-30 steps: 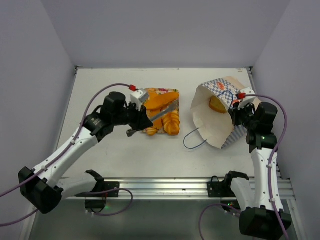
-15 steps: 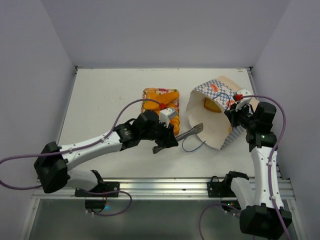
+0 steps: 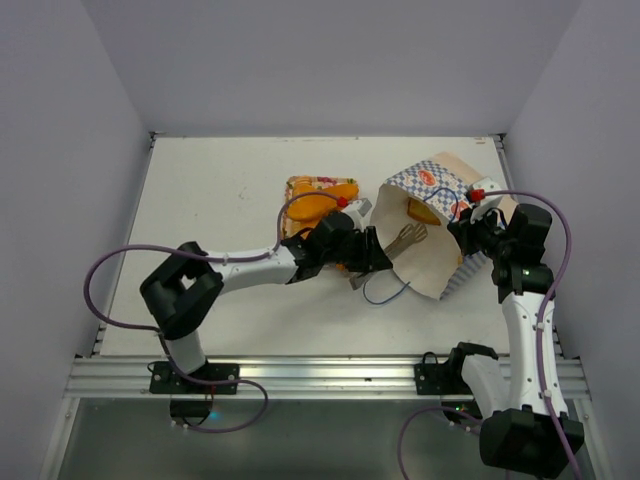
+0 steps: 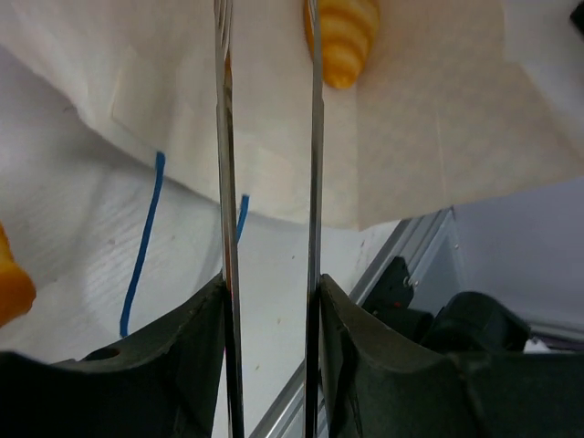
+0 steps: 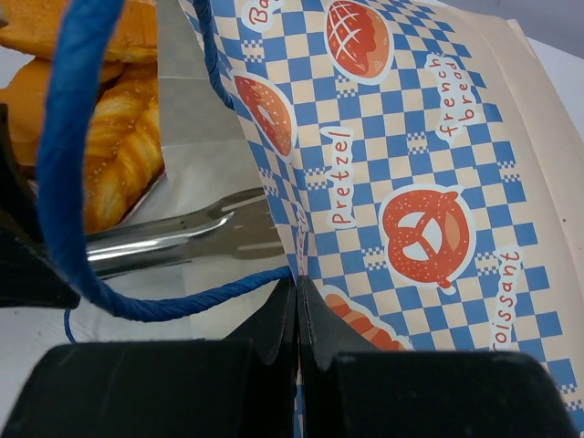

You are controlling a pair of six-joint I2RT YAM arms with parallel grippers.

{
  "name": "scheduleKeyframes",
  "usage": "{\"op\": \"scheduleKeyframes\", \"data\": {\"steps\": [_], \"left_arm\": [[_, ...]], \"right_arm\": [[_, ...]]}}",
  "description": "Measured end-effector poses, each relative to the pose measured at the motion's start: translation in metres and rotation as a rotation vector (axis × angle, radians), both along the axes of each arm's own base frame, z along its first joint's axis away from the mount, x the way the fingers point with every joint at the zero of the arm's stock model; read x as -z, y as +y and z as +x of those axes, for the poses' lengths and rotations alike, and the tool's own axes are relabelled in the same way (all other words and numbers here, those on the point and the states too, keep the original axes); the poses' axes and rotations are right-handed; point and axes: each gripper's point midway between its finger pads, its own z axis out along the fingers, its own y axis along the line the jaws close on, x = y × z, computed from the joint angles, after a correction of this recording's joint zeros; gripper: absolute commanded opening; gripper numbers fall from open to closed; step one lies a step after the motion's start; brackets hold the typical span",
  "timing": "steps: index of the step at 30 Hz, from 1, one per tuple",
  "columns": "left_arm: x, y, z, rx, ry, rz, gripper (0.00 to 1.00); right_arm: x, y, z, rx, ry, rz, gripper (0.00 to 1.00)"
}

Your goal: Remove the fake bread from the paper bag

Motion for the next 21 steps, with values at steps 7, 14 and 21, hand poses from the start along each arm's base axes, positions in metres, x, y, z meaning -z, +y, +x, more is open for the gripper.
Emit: {"op": "scheduleKeyframes", "data": {"steps": [7,14,21], "left_arm": [[0.005,-0.005,0.037,-0.117,0.066,-0.065,0.46],[0.005,-0.017,0.061,-0.197,0.133,-0.091,0.46],[0.0,-0.026,0.07,-0.237,0.184,-0.098,0.46]], "right_arm": [[0.0,0.002,-0.001,-0.01,0.0,0.005,0.0],[0.0,0.002,-0.001,-0.01,0.001,0.005,0.0],[0.0,0.002,-0.001,-0.01,0.001,0.005,0.0]]}}
